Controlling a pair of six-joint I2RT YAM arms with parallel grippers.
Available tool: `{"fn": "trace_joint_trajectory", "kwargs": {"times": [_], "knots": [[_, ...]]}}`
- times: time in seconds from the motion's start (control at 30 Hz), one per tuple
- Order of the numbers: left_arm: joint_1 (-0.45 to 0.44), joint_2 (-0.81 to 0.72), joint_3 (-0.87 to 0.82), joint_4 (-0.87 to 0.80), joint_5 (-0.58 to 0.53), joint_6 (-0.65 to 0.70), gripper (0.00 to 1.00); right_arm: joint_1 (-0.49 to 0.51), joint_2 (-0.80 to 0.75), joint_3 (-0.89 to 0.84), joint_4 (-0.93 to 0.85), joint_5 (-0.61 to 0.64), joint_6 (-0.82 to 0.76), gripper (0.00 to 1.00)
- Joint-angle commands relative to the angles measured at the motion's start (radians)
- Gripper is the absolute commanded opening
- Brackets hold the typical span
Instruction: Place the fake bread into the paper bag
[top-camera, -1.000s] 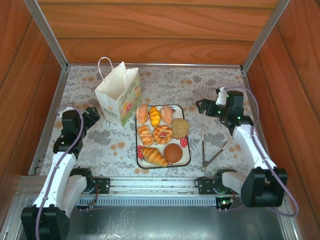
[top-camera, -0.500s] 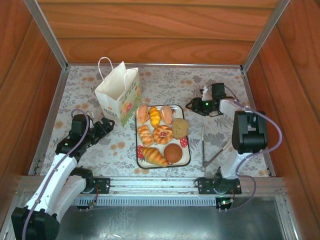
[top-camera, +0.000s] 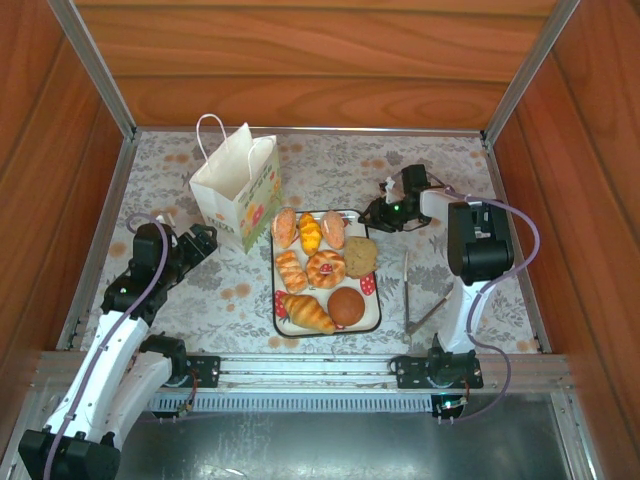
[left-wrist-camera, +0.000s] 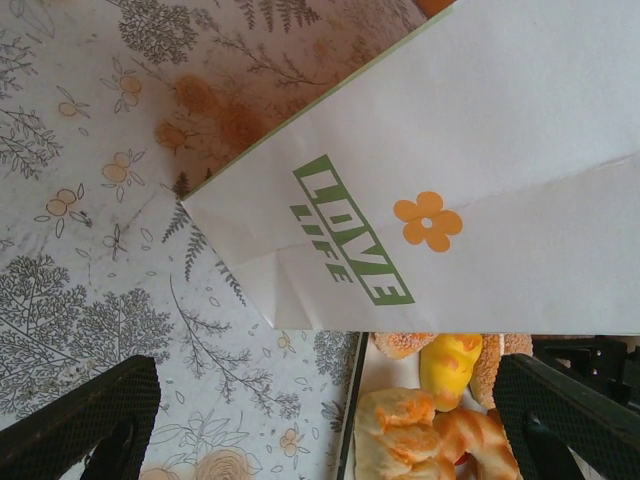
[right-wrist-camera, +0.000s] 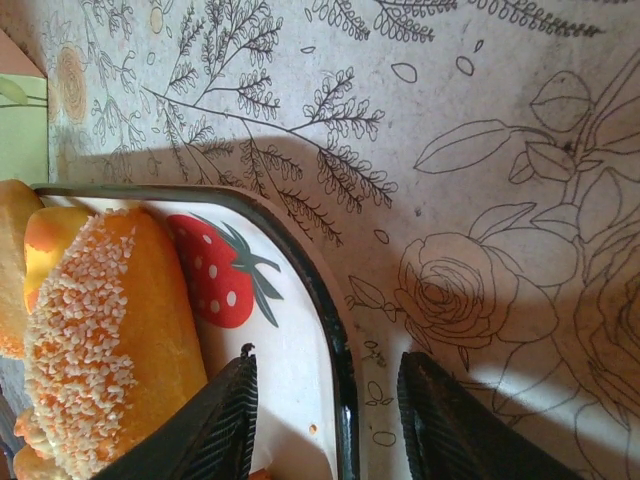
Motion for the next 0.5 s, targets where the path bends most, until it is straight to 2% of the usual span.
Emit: {"fn": "trace_joint_trajectory", "kwargs": {"times": [0.0,0.47], "knots": [[-0.001,-0.007,0.016,-0.034,-0.029,0.018,0.92,0.013,0.032,0.019,-0.041,0.006,-0.022,0.41],[0.0,-0.024,0.052,-0.066,-0.088,0.061,0.94,0.015,0.045,0.036,-0.048,0.043,-0.036,0.23]]}}
